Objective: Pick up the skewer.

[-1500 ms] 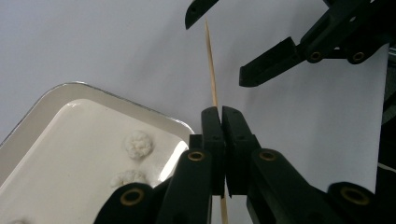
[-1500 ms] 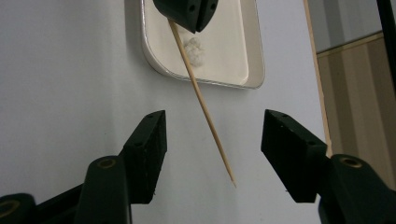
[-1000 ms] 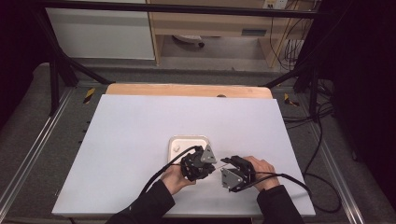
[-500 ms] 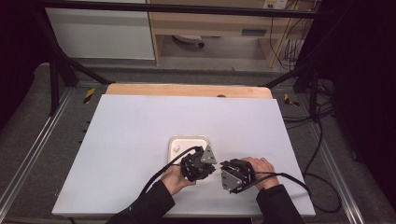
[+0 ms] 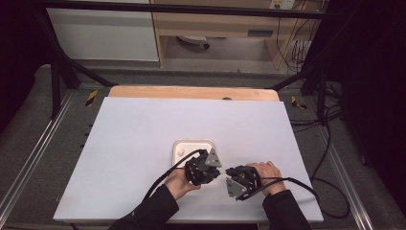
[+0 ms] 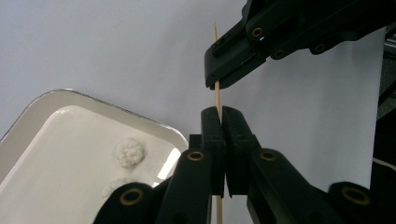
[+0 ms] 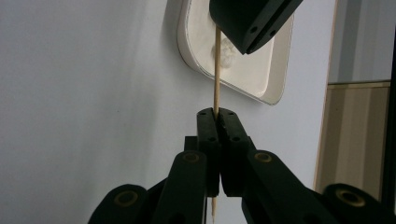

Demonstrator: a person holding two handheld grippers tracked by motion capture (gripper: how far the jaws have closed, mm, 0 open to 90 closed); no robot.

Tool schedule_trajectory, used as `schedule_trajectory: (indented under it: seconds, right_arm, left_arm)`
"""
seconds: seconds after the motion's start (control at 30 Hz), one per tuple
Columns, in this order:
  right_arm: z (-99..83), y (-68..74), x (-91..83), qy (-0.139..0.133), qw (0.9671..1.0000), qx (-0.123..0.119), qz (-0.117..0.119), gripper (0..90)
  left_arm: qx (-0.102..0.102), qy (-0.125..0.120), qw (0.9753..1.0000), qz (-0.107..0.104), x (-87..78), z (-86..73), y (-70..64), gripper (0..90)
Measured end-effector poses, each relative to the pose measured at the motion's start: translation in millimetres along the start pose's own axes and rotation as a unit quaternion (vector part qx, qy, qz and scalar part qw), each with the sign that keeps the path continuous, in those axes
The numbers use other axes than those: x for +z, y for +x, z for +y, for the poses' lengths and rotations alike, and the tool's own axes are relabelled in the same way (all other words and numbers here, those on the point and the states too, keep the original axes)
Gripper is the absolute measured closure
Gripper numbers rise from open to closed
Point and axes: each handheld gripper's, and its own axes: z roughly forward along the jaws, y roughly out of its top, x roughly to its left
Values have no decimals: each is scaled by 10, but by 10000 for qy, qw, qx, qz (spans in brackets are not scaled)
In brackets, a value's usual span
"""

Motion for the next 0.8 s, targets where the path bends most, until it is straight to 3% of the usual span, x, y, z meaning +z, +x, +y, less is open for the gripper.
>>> schedule_trajectory:
  seconds: [0.1,0.17,0.3,0.4,0.5,0.73,0.8]
  right_arm:
    - [16,-6,-2,88,9999,-66,-21,892]
    - [16,-13,0,168,9998,-120,-29,893]
    - [32,-8,12,309,9993,-222,-15,893]
    - [43,-11,28,344,9990,-289,-7,893]
    - [44,-13,36,381,9987,-338,6,893]
    - [55,8,37,438,9984,-342,57,893]
    - [68,-6,44,375,9983,-452,40,893]
  left_arm:
    - [22,101,9999,2,-6,-3,7,856]
    - [5,324,9995,34,7,-9,25,756]
    - [-69,735,9973,-7,43,-30,76,709]
    - [-127,986,9949,-144,76,-32,108,715]
    - [-74,1134,9934,-142,103,-26,100,762]
    - [2,1130,9935,-131,112,-4,76,826]
    - [48,1152,9933,-120,117,-2,62,857]
